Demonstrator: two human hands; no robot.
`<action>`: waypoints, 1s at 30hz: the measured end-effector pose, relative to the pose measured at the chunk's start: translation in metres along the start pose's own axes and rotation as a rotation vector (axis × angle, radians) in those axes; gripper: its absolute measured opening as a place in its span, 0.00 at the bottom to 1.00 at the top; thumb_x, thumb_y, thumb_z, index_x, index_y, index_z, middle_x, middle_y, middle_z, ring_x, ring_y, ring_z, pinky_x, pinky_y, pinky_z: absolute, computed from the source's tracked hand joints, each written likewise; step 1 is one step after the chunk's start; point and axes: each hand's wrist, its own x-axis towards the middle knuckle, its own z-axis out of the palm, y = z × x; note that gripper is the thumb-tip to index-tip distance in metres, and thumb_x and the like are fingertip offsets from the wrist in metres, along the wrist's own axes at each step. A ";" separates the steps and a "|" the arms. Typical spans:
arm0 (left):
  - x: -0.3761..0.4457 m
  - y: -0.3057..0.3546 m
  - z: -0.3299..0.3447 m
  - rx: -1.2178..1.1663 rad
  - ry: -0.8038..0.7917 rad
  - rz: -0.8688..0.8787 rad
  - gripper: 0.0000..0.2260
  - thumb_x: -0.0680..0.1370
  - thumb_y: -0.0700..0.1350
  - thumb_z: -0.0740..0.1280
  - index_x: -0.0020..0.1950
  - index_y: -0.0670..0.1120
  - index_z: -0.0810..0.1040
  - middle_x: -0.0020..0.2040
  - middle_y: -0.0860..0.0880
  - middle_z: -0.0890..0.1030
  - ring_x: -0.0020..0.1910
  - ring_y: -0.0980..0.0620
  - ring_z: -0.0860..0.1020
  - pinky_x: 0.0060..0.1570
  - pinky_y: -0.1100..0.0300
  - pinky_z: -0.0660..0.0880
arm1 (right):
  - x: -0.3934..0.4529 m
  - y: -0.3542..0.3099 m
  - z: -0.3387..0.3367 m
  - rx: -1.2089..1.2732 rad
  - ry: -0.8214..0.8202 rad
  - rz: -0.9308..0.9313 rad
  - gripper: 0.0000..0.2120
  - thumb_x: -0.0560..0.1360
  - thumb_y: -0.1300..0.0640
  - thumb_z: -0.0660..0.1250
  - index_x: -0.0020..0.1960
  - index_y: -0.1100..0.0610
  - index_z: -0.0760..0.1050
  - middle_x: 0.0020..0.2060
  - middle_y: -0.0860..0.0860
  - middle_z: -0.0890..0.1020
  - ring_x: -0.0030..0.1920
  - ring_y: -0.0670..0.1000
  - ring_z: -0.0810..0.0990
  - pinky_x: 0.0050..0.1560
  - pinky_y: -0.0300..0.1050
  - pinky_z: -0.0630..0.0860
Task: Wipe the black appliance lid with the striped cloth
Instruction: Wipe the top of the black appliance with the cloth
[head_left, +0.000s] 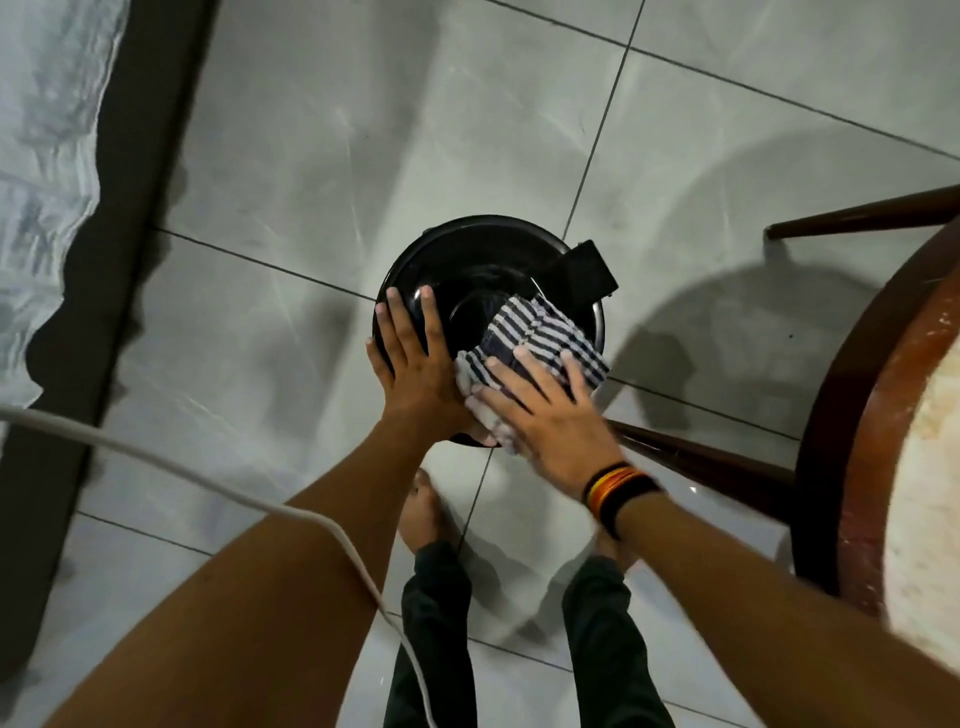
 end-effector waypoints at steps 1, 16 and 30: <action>-0.001 0.000 -0.001 0.003 -0.020 0.004 0.79 0.52 0.69 0.82 0.80 0.49 0.26 0.80 0.38 0.25 0.79 0.37 0.26 0.78 0.32 0.36 | -0.004 0.017 0.000 -0.025 -0.010 -0.045 0.30 0.82 0.49 0.64 0.83 0.45 0.63 0.84 0.51 0.65 0.84 0.60 0.62 0.79 0.76 0.54; 0.004 0.010 -0.006 0.075 -0.085 -0.092 0.83 0.50 0.68 0.83 0.76 0.43 0.21 0.78 0.37 0.22 0.78 0.36 0.24 0.78 0.33 0.35 | 0.111 -0.009 -0.045 0.065 0.002 0.158 0.30 0.88 0.45 0.49 0.86 0.42 0.41 0.87 0.49 0.42 0.86 0.58 0.40 0.82 0.73 0.39; 0.007 0.008 -0.003 0.025 -0.055 -0.062 0.79 0.54 0.65 0.84 0.78 0.45 0.23 0.78 0.37 0.23 0.78 0.35 0.25 0.78 0.32 0.36 | 0.008 -0.047 0.001 0.337 -0.035 0.400 0.33 0.85 0.50 0.56 0.86 0.42 0.45 0.85 0.54 0.40 0.83 0.62 0.34 0.81 0.76 0.42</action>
